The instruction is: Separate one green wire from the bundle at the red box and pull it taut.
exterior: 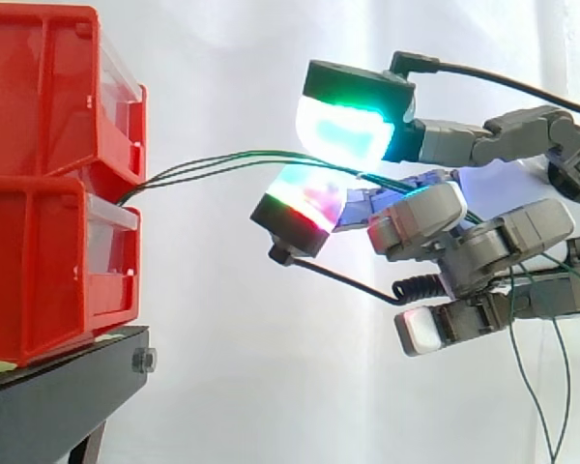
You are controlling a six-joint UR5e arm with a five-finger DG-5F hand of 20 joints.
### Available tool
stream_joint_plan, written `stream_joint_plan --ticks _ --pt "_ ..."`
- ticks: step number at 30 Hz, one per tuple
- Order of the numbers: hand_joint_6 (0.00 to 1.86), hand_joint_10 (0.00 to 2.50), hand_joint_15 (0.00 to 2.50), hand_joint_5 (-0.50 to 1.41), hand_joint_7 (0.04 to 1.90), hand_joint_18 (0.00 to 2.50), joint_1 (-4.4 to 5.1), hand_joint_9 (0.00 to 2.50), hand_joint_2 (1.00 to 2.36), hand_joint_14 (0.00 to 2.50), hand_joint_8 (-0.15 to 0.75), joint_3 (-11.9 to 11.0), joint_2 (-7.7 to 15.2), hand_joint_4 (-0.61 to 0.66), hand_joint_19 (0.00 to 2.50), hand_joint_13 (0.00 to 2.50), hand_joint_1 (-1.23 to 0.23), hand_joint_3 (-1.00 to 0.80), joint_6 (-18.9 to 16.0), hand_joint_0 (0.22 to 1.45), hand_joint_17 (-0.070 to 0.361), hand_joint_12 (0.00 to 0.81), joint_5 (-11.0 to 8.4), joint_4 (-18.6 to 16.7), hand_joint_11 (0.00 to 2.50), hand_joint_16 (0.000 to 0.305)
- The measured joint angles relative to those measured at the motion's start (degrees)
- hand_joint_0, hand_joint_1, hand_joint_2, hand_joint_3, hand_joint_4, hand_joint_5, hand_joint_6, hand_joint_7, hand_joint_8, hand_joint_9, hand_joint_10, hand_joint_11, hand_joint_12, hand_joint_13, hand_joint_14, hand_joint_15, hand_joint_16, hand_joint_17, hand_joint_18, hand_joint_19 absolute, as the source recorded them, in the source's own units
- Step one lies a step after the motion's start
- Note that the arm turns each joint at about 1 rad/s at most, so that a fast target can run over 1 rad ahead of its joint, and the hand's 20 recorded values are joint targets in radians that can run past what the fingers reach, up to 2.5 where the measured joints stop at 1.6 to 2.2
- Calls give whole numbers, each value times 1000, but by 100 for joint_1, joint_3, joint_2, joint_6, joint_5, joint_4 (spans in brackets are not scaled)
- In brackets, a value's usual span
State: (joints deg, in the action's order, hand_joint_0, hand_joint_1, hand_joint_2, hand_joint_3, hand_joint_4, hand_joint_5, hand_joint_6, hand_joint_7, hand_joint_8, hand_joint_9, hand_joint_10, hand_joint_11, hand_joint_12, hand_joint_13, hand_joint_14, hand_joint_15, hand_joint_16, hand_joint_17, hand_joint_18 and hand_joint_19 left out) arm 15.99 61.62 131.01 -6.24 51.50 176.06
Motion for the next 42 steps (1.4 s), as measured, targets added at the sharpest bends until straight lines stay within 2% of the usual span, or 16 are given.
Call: stream_joint_plan --ticks 6,11,14,18,32,35,42 --pt "913 17 1574 -195 1075 1016 7 1377 1016 0 198 0 -3 -110 699 1761 -784 -299 0 663 112 261 -6 -16 1446 50" --pt "920 15 1469 -196 1138 994 4 1326 1021 12 198 -1 -2 -193 673 1662 -843 -242 0 698 110 282 -8 1 1418 49" --pt "926 20 1423 -201 1143 975 6 1314 1017 16 196 -1 -3 -176 664 1620 -883 -292 -1 731 108 288 -4 5 1377 48" --pt "925 18 1369 -200 1075 961 2 1291 1003 20 190 -1 -3 -163 650 1581 -881 -459 -16 763 106 302 -6 6 1329 47" --pt "914 20 1315 -184 1137 958 -33 1309 1000 23 179 -8 -4 -183 652 1558 -881 -500 -44 724 102 303 10 7 1259 45" --pt "913 19 1312 -181 1151 958 -35 1316 1000 23 177 -9 -3 -194 651 1555 -871 -500 -44 716 101 305 13 7 1244 45" --pt "896 22 1290 -161 1140 962 -41 1356 1000 20 180 -9 -4 -156 692 1568 -696 -500 -44 618 102 303 18 7 1198 46"
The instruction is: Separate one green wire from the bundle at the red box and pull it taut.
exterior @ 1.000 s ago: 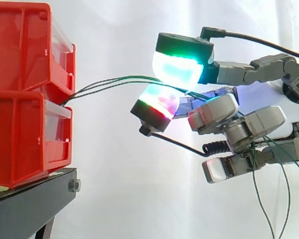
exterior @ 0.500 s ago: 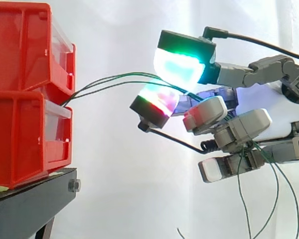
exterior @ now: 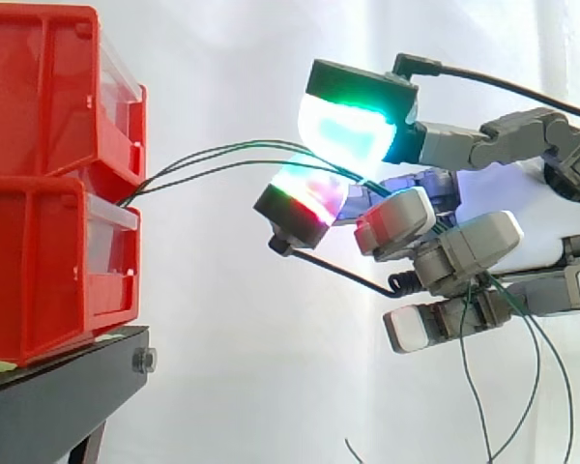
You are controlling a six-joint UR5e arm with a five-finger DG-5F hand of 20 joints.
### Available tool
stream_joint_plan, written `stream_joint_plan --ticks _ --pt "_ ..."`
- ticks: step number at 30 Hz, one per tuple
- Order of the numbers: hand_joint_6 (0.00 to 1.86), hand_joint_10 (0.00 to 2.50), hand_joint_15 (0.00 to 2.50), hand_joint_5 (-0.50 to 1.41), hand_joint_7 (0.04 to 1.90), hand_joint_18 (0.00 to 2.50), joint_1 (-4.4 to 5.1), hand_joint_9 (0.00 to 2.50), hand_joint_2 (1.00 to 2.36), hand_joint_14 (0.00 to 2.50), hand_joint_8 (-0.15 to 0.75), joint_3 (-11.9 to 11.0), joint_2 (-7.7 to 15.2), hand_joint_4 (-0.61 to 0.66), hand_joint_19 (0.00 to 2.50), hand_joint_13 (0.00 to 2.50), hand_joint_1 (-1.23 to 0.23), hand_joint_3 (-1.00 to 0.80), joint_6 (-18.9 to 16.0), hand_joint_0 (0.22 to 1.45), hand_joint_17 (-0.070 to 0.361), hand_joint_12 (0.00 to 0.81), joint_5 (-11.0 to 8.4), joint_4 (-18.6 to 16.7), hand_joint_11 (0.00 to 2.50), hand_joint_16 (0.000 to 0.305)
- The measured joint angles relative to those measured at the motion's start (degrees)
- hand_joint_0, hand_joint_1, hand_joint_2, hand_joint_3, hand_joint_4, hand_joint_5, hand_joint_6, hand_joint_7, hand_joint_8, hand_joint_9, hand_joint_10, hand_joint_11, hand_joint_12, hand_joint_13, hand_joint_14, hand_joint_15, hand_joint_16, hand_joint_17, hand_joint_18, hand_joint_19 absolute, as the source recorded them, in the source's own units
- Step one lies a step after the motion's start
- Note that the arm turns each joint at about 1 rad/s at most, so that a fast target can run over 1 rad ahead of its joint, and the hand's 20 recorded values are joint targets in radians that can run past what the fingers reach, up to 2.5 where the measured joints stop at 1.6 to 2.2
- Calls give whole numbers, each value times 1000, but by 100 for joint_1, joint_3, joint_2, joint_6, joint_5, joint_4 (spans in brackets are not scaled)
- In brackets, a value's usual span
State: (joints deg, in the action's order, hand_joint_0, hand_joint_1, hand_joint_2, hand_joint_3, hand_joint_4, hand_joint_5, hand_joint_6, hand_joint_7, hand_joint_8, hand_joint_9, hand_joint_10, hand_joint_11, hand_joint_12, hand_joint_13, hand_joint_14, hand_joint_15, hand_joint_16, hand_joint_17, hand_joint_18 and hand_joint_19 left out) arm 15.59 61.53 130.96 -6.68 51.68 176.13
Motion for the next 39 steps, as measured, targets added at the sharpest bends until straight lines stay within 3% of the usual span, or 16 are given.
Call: stream_joint_plan --ticks 13,15,27,32,34,39 --pt "801 25 1229 -125 1123 959 -1 1359 1017 25 173 -28 1 -136 707 1541 -607 -261 0 577 110 306 -14 0 978 49" --pt "780 23 1189 -113 1066 1001 -2 1374 1015 25 184 -32 3 -91 676 1562 -580 -233 0 585 121 342 -15 0 939 54" --pt "680 24 1165 -80 1160 1028 5 1398 1013 24 215 -35 6 0 646 1571 -572 -171 10 606 129 364 -10 0 900 57" --pt "645 28 1159 -75 1253 1015 7 1428 1013 24 214 -36 7 6 655 1566 -547 -211 15 604 127 364 -15 0 918 56" --pt "640 28 1196 -78 1302 958 7 1412 1014 26 205 -36 7 -9 687 1533 -520 -287 16 597 115 320 -13 0 968 51" --pt "661 27 1190 -81 1277 966 12 1440 1000 25 214 -35 7 15 688 1541 -479 -490 17 549 117 331 -21 0 989 52"
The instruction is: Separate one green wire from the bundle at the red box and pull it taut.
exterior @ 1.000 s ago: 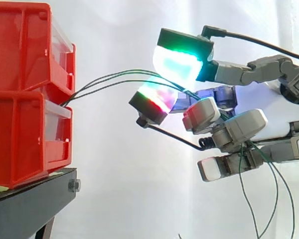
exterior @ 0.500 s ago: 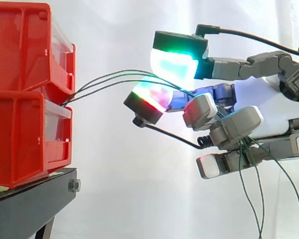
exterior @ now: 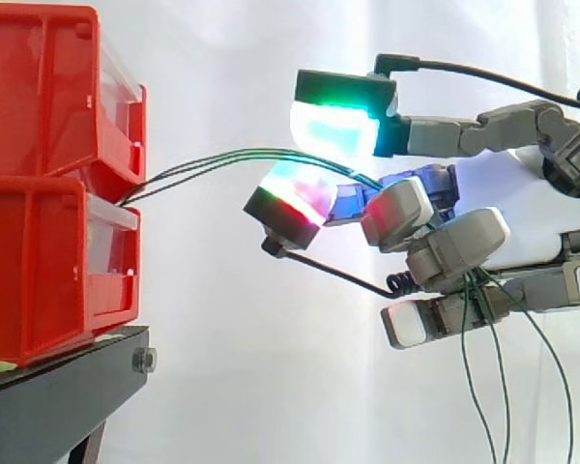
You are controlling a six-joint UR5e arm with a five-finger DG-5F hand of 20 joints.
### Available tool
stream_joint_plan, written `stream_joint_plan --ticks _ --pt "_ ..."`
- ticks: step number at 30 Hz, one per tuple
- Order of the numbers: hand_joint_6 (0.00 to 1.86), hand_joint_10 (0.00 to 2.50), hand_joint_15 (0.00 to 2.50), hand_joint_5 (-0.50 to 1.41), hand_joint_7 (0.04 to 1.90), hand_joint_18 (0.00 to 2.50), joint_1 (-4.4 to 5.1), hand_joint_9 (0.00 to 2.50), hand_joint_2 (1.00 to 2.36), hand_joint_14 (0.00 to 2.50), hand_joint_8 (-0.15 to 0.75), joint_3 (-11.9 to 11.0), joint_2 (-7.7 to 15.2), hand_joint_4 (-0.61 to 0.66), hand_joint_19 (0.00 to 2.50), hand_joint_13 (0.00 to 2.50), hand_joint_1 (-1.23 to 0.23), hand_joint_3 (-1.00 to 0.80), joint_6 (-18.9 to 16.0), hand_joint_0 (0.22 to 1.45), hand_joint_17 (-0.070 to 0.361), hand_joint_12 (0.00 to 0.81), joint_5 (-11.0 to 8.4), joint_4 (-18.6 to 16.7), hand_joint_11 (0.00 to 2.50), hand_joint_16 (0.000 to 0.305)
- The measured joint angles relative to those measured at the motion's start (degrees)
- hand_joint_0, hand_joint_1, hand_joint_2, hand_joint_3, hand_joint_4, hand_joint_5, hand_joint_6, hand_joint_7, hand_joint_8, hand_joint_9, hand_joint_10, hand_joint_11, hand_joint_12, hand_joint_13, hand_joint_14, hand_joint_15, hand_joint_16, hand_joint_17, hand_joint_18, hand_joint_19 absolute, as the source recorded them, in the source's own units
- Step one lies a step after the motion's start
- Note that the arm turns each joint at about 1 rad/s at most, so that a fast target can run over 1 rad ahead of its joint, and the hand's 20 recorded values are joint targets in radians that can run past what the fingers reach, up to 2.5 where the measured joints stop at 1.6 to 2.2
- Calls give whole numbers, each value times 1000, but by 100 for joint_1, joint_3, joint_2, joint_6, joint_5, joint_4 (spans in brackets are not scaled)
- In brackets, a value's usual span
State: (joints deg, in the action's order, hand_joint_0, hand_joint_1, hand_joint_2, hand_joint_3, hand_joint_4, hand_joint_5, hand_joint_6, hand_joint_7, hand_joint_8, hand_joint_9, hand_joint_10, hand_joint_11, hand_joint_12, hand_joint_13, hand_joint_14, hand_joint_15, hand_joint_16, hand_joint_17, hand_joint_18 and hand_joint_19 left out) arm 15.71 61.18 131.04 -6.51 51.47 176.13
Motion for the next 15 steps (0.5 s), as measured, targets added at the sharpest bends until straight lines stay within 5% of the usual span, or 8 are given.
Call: stream_joint_plan --ticks 8,15 --pt "711 26 1191 -110 1178 995 2 1426 1000 23 242 3 0 44 672 1559 -598 -500 0 512 123 350 1 0 1006 55" --pt "847 27 1207 -170 1112 961 8 1337 1005 27 212 4 -2 -19 688 1522 -784 -428 0 615 113 312 -1 0 1071 50"
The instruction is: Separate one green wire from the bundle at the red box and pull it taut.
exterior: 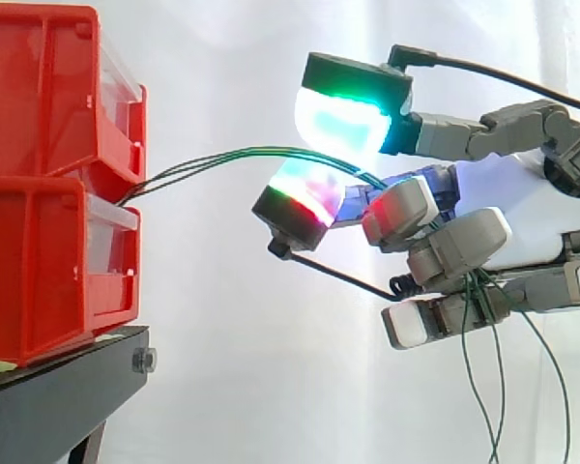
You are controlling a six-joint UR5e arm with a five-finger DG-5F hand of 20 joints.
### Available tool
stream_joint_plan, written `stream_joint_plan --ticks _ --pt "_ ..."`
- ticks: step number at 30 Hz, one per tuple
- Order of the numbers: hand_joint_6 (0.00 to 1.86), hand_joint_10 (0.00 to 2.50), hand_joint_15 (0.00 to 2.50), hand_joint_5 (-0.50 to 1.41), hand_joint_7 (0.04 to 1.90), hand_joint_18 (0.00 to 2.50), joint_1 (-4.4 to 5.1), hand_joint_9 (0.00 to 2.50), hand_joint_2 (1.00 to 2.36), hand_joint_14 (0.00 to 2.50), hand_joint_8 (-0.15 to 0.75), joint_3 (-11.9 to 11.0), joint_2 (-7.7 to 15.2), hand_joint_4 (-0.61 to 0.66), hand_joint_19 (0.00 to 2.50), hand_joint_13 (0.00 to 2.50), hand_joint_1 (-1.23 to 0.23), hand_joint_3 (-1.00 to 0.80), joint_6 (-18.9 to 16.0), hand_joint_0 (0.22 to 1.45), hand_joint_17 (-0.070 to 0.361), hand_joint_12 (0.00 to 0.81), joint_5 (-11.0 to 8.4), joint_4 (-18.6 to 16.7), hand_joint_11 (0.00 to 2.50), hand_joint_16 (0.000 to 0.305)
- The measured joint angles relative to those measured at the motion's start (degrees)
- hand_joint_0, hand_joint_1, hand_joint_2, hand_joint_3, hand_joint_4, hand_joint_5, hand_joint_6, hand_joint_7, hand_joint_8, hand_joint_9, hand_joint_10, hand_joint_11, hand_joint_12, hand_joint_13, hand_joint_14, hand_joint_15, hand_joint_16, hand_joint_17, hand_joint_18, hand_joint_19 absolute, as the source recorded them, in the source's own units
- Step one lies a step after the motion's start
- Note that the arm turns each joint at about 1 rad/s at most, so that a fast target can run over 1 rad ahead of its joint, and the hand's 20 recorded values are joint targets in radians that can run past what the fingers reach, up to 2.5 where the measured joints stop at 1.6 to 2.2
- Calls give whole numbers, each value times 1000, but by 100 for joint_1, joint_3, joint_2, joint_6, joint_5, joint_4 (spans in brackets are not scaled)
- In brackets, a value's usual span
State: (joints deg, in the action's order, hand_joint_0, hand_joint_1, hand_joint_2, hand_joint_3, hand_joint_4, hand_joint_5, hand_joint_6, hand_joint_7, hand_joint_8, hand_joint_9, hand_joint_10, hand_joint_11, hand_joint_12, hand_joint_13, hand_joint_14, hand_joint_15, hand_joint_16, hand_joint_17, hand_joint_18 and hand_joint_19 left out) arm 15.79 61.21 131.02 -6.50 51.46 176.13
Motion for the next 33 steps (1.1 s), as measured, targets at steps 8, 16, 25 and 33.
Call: stream_joint_plan --ticks 8,16,25,33 --pt "886 25 1215 -178 1103 977 9 1357 1016 25 233 -2 0 -11 687 1538 -665 -254 3 594 118 333 -4 0 1083 52" --pt "838 22 1162 -151 1014 1056 13 1434 1013 23 261 -3 2 28 628 1583 -532 -177 1 592 139 392 -5 0 1014 62" --pt "748 26 1157 -117 1152 1003 12 1452 1014 25 250 -1 2 41 656 1563 -446 -241 0 596 130 360 -5 0 1009 58" --pt "771 26 1172 -121 1163 1000 15 1466 1000 25 255 -2 1 62 659 1559 -510 -500 0 510 128 355 -4 0 1038 57"
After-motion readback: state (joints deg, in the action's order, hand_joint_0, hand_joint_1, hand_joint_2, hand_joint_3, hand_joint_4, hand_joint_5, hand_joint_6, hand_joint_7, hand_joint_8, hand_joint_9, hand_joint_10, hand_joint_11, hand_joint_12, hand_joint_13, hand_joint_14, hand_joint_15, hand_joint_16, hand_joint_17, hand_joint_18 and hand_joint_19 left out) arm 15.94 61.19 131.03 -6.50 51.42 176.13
